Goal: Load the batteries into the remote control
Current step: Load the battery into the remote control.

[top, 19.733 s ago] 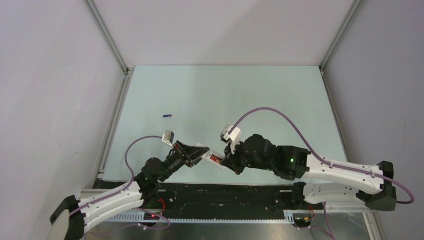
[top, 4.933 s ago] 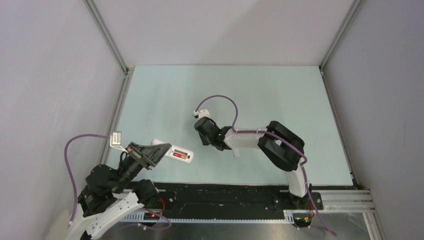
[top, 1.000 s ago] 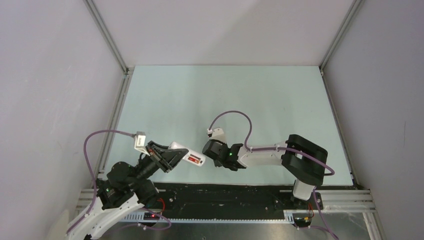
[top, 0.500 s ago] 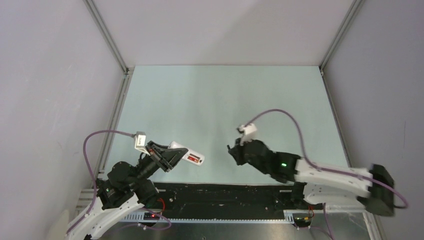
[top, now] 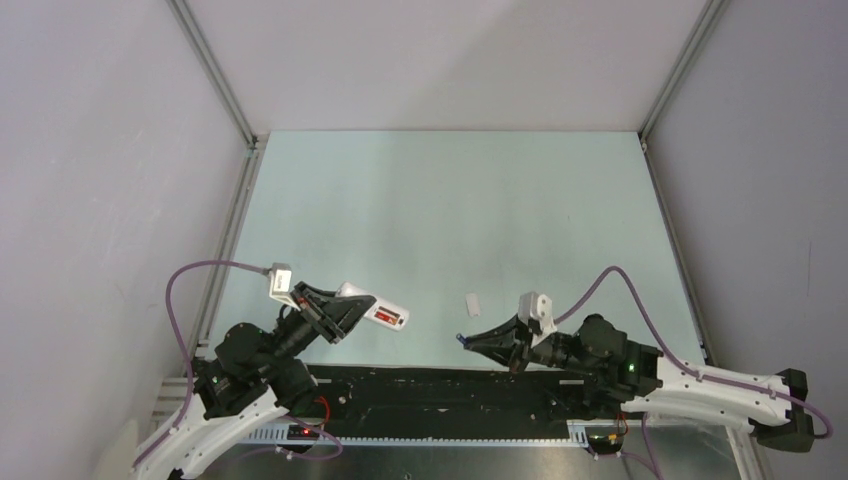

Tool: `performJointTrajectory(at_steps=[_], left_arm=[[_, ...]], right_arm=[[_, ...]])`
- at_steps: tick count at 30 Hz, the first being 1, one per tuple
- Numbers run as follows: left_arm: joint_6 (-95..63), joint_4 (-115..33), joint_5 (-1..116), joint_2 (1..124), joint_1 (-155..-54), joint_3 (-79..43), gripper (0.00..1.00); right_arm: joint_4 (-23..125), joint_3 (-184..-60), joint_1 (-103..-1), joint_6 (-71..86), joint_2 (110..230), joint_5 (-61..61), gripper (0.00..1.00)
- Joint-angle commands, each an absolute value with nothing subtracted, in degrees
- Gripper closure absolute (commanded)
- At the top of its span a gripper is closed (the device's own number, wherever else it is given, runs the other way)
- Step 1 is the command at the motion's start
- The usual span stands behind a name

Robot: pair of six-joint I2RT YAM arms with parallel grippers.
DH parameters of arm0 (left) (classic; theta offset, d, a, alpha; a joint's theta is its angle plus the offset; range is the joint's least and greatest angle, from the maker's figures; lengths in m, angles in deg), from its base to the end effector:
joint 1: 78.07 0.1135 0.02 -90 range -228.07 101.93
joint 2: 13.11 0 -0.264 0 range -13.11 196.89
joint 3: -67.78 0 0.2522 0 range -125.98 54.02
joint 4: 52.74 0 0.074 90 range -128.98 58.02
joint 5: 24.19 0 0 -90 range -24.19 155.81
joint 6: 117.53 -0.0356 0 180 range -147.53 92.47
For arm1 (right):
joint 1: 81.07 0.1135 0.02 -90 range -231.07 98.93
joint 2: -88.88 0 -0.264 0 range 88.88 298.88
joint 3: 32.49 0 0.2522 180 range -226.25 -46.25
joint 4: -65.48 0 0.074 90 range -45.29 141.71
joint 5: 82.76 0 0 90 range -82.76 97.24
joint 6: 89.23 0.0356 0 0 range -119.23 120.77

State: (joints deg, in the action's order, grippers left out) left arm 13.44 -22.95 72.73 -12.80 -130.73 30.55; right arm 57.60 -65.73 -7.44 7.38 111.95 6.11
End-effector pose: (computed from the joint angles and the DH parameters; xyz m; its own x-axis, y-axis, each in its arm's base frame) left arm 0.0435 -0.0500 0.2800 -0.4131 -0.5316 -0.7394 0.5905 0.4617 -0.6619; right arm 0.0373 0.1296 0.2659 -0.0999 0.0683 -0.9927 -0.9597 0.2567 0.1142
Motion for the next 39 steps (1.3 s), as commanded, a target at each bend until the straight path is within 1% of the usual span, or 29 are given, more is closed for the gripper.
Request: performJointTrajectory(at_steps=[1, 4, 13, 18, 21, 24, 27, 29, 31, 33, 36, 39], left_arm=[[12.85, -24.89, 71.96, -17.38, -130.72, 28.13, 1.00], [12.95, -24.87, 71.26, -16.92, -130.71, 27.90, 1.00], [13.74, -24.87, 69.74, -16.68, -130.78, 27.62, 1.00], [16.18, -24.91, 71.13, -15.49, -130.74, 27.79, 1.00], [23.92, -24.89, 76.91, -13.91, -130.74, 29.89, 1.00], [29.64, -25.35, 79.49, -11.56, -130.71, 32.98, 1.00], [33.99, -26.94, 78.45, -9.06, -130.73, 34.94, 1.00], [36.26, -30.69, 76.77, -8.29, -130.72, 37.64, 1.00], [38.69, -39.83, 74.33, -7.48, -130.72, 42.46, 1.00], [40.14, -42.91, 72.99, -6.01, -130.71, 44.20, 1.00], [40.00, -43.77, 72.69, -4.96, -130.72, 44.58, 1.00], [39.65, -44.65, 72.97, -5.02, -130.72, 44.57, 1.00]], right_arm=[[63.08, -64.93, -3.89, -4.57, 111.39, -1.78, 1.00], [65.61, -64.24, -2.09, -8.06, 112.15, -2.71, 1.00], [70.36, -63.74, -0.42, -9.95, 113.41, -3.84, 1.00], [74.35, -65.13, 0.02, -3.11, 116.34, 7.43, 1.00], [69.40, -70.82, 0.80, -2.60, 123.37, 12.06, 1.00], [66.14, -74.77, 0.88, -1.34, 128.45, 16.69, 1.00], [65.88, -77.39, 1.26, -1.34, 129.40, 18.28, 1.00], [64.44, -79.20, 1.41, -0.98, 129.59, 20.16, 1.00], [60.92, -81.59, 1.45, -0.65, 129.76, 21.61, 1.00], [54.90, -84.49, 1.46, 0.26, 130.75, 23.09, 1.00], [50.27, -88.31, 1.47, 3.59, 132.18, 25.32, 1.00], [49.42, -89.55, 1.42, 4.09, 134.73, 26.58, 1.00]])
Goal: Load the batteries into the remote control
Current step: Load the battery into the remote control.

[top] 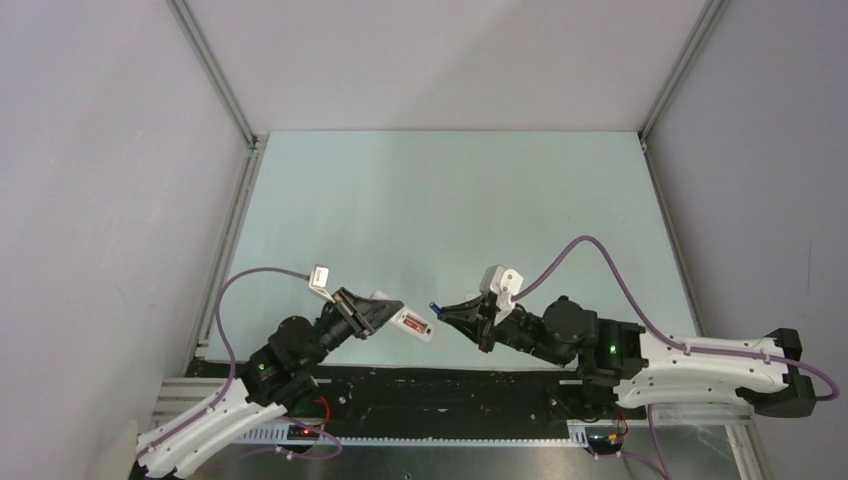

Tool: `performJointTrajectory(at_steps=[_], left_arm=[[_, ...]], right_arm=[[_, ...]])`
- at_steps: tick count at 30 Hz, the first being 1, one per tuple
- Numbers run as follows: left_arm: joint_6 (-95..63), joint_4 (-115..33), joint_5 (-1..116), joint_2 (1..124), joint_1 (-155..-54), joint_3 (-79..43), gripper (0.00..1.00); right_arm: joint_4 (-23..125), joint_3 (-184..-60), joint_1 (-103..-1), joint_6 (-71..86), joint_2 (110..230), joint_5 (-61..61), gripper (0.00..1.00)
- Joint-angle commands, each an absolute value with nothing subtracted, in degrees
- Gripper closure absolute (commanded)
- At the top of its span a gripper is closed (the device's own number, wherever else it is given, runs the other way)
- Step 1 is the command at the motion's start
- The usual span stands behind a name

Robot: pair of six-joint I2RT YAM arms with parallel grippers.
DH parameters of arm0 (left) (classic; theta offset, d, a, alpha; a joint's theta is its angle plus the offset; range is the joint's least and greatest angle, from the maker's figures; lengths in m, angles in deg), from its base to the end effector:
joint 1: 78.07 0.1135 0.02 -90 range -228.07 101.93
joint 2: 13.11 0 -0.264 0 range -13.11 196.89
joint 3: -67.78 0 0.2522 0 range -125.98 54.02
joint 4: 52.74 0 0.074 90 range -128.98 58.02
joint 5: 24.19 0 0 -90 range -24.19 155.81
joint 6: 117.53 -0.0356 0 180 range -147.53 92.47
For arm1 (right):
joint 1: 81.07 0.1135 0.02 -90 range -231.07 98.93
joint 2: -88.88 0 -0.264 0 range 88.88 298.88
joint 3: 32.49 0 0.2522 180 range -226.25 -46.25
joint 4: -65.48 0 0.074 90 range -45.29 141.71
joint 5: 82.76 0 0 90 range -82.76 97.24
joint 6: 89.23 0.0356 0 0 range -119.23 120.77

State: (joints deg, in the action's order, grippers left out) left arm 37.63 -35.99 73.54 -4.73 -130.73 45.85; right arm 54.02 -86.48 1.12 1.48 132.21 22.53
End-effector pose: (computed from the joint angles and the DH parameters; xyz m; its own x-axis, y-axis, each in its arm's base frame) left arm 0.0724 -0.0870 0.2050 -0.6552 -0.6237 -0.4262 0.2660 0.3376 -0.9029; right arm 0.0343 0.1812 0.3398 -0.0133 -0.0090 -0.9999 -0.9197 0.3925 0.0087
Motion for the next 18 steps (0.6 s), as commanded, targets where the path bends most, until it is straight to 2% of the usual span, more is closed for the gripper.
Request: performJointTrajectory(at_steps=[1, 18], left_arm=[[39.51, -44.76, 72.90, -4.72, -130.71, 44.46, 1.00], [43.94, -48.25, 69.98, -3.01, -130.72, 45.08, 1.00]], right_arm=[[49.51, -89.74, 1.23, 4.06, 135.36, 27.08, 1.00], [50.85, -95.11, -4.81, 6.82, 149.01, 18.09, 1.00]])
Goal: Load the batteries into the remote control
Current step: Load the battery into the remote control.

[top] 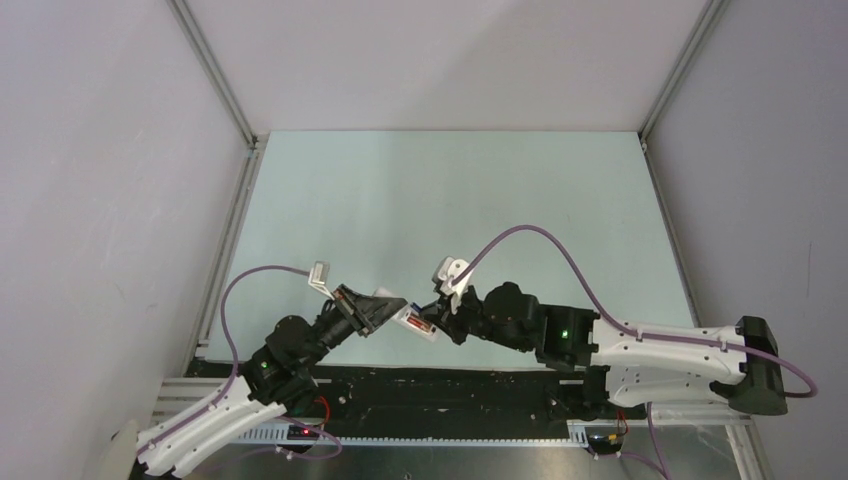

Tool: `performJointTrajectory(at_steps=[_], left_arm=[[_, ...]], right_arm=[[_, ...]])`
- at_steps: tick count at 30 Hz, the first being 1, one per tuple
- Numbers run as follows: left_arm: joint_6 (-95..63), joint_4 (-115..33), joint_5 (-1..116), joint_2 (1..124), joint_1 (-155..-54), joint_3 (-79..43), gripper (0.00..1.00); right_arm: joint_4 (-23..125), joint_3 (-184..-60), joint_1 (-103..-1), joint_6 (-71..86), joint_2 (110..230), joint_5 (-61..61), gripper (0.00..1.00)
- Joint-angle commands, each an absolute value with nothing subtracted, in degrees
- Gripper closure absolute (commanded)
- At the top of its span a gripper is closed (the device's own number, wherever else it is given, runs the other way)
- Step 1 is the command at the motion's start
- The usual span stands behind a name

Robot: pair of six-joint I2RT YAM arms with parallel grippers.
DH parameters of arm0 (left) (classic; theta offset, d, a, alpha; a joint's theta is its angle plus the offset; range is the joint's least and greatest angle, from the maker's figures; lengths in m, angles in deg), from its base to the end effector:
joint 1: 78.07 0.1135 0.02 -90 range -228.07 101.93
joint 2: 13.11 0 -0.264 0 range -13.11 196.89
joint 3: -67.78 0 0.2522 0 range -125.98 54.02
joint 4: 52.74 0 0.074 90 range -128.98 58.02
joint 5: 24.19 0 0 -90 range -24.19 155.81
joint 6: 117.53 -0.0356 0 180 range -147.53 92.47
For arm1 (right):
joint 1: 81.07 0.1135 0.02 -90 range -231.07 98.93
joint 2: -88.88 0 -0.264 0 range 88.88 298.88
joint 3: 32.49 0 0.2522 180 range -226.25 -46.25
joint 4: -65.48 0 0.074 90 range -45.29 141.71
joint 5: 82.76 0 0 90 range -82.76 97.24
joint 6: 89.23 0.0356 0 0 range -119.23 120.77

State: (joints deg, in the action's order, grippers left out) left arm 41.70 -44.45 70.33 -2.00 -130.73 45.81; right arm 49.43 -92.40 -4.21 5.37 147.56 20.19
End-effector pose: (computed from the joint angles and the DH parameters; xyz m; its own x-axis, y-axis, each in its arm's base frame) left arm 0.0738 -0.0921 0.2168 -0.6868 -0.6365 -0.3510 0.2896 0.2033 -0.9353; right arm 0.0623 0.2319 0.3166 -0.1301 -0.2136 -0.9682 -0.8922 0.4511 0.0204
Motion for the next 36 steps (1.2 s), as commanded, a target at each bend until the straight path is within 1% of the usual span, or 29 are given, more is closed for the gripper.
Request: performJointTrajectory(at_steps=[1, 15, 27, 32, 36], left_arm=[[43.97, -48.32, 70.08, -3.05, -130.72, 45.16, 1.00], [44.75, -48.69, 69.41, -3.83, -130.72, 45.20, 1.00], [44.96, -48.80, 69.72, -4.18, -130.72, 45.27, 1.00], [45.03, -48.82, 69.73, -3.99, -130.76, 45.22, 1.00], [45.08, -48.82, 69.68, -4.10, -130.72, 45.07, 1.00]], right_arm=[[50.91, -95.11, -4.88, 7.07, 149.23, 17.94, 1.00], [50.94, -95.09, -5.84, 7.05, 151.78, 16.94, 1.00], [48.34, -95.07, -5.86, 7.16, 151.70, 16.71, 0.91], [48.20, -95.12, -5.98, 7.30, 151.48, 16.46, 0.83], [48.15, -95.12, -6.04, 7.43, 151.26, 15.90, 0.80]])
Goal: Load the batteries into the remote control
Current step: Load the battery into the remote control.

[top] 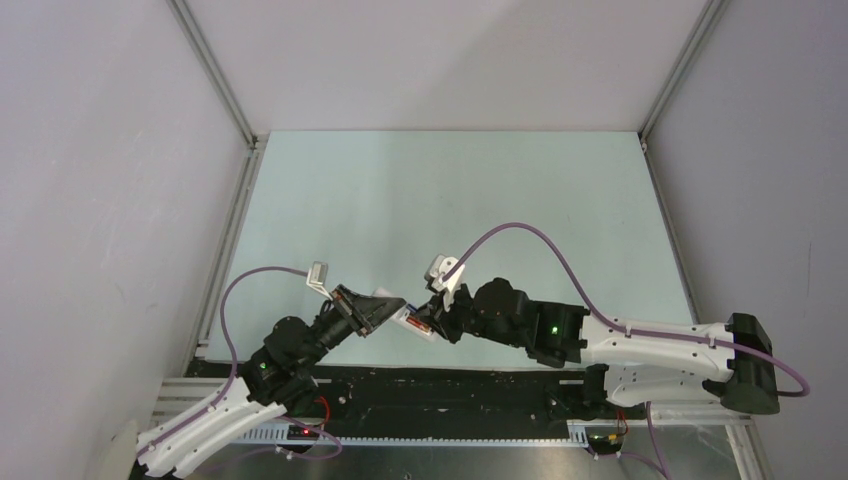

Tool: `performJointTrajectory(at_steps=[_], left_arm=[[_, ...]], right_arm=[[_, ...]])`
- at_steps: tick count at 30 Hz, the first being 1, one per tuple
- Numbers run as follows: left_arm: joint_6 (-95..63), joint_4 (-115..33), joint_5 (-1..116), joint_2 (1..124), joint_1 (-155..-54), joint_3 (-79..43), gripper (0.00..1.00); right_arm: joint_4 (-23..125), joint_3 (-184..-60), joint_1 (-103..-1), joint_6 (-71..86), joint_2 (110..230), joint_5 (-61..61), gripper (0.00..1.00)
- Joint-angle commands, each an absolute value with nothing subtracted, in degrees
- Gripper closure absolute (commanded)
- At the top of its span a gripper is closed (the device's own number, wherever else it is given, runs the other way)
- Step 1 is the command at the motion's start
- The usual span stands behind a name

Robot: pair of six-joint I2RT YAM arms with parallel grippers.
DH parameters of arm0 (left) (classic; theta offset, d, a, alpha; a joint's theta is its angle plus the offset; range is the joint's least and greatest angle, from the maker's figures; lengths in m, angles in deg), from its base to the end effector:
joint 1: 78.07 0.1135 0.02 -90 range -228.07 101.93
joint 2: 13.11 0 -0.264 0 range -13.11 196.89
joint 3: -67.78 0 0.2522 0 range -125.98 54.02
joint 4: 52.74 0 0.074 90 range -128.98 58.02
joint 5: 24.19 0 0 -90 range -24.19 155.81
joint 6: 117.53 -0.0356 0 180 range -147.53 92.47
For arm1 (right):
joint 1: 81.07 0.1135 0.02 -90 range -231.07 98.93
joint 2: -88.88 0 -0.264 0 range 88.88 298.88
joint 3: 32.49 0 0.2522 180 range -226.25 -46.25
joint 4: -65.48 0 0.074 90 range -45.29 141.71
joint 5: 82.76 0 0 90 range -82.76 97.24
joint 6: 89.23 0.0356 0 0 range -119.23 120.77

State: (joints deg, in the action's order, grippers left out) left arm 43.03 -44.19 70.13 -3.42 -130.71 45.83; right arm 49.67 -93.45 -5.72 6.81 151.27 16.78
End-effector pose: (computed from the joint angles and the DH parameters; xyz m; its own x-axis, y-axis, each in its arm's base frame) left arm 0.0722 -0.0902 0.2186 -0.6913 -0.6441 -0.3275 0.2856 0.1728 -0.9426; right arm 0.0699 0.2442 0.3088 -0.1707 -0.2428 -0.9549 -0.9011 0.4305 0.0516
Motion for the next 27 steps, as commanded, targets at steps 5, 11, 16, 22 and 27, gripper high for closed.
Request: performJointTrajectory(at_steps=[5, 11, 16, 22, 27], left_arm=[[45.28, -48.81, 69.77, -4.16, -130.71, 45.37, 1.00], [45.26, -48.79, 69.79, -4.00, -130.72, 45.39, 1.00], [45.39, -48.81, 69.85, -3.84, -130.75, 45.49, 1.00], [45.33, -48.80, 70.01, -3.71, -130.78, 45.54, 1.00], [45.35, -48.86, 70.03, -3.49, -130.76, 45.47, 1.00]], right_arm=[[47.95, -95.09, -6.13, 7.90, 151.15, 15.12, 0.79], [48.21, -95.10, -6.13, 8.44, 151.02, 14.35, 0.78], [48.84, -95.11, -6.06, 8.66, 150.73, 13.30, 0.79], [48.79, -95.07, -6.04, 8.28, 150.28, 12.25, 0.78], [48.68, -95.08, -6.02, 8.57, 150.02, 11.25, 0.80]])
